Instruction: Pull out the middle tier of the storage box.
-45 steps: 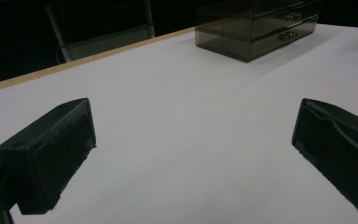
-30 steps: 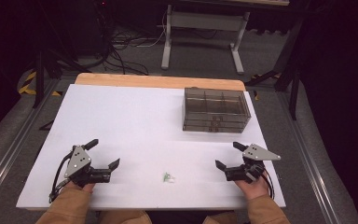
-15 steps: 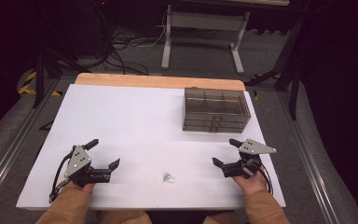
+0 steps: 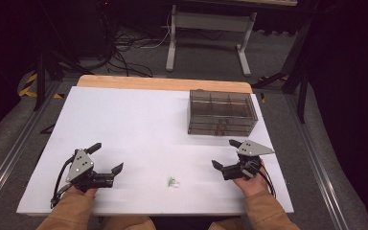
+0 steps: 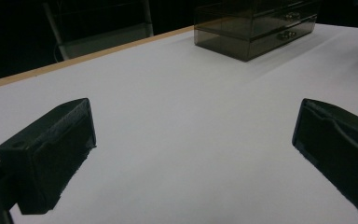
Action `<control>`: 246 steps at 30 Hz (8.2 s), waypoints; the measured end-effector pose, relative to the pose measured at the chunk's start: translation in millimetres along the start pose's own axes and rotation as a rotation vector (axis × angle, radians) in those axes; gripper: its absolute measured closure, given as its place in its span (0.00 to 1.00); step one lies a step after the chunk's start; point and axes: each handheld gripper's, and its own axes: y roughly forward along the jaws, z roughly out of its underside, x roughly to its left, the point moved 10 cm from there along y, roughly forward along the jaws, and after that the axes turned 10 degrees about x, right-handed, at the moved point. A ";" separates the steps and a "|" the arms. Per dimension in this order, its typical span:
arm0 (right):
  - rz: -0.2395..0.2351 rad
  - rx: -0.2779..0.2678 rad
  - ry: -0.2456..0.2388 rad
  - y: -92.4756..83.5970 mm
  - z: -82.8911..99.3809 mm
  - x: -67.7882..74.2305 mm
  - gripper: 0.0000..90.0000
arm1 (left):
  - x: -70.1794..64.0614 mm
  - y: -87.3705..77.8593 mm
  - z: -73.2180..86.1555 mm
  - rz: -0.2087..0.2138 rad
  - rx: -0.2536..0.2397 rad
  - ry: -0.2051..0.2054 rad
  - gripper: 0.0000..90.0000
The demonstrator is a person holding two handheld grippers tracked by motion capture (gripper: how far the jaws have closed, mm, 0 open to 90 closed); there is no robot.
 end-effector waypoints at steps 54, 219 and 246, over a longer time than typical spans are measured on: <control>0.498 0.171 -0.535 11.5 -18.4 -21.2 0.28 | -0.6 0.0 -0.2 0.005 0.000 0.007 0.01; 0.946 0.478 -1.028 43.2 4.5 -61.6 0.90 | -0.8 0.7 -0.5 0.007 -0.002 -0.005 0.01; 0.908 0.386 -0.925 31.2 5.6 -47.9 0.74 | -1.1 0.8 -0.5 0.006 -0.002 -0.007 0.01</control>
